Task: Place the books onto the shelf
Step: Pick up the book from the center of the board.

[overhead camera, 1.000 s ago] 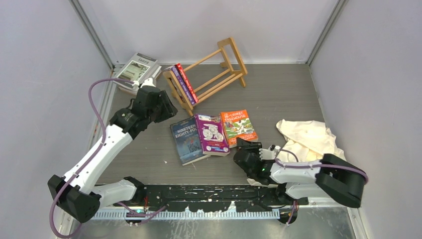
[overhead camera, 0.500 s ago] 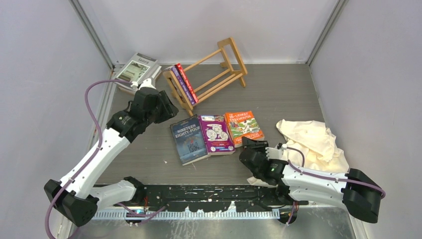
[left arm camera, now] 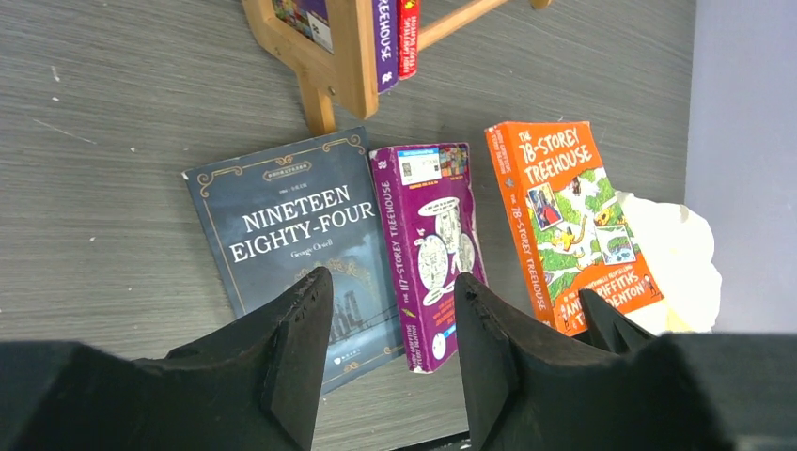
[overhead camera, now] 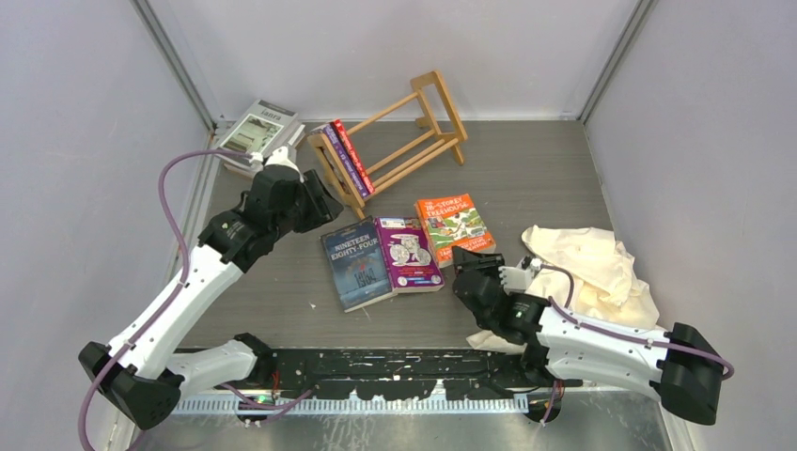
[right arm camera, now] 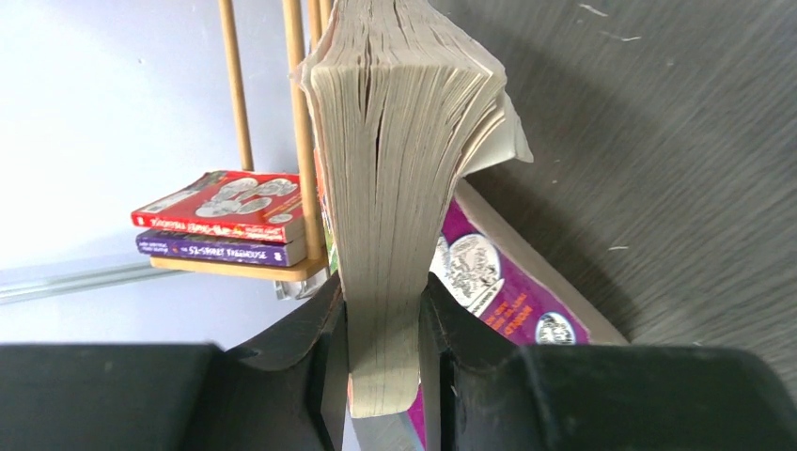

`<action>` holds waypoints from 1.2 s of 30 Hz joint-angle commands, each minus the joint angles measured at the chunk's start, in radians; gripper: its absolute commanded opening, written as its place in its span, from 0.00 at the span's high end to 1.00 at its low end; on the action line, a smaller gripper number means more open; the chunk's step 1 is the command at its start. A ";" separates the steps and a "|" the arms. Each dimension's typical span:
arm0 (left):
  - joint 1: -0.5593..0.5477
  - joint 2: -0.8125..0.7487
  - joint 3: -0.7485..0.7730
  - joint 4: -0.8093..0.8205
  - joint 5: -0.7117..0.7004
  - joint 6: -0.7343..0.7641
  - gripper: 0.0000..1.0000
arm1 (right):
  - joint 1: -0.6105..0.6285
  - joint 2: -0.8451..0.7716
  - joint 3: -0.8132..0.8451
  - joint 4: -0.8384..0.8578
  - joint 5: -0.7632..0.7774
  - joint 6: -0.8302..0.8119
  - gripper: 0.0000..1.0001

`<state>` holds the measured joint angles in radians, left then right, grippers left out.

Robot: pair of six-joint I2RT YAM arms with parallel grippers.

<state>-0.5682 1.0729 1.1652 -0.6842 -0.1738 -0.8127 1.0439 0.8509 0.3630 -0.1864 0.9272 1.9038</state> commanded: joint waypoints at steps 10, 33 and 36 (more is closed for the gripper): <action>-0.038 0.024 0.075 0.079 0.064 -0.047 0.46 | -0.003 0.064 0.148 0.370 -0.064 -0.189 0.99; -0.038 0.152 0.159 0.116 0.093 -0.062 0.36 | -0.035 0.172 0.295 0.565 -0.396 -0.189 0.99; -0.038 0.154 0.159 0.119 0.083 -0.077 0.36 | -0.035 0.167 0.304 0.576 -0.420 -0.176 0.99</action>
<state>-0.6022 1.2255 1.2781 -0.6182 -0.0853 -0.8680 1.0122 1.0405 0.5873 0.2184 0.5407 1.6951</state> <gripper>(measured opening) 0.637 0.323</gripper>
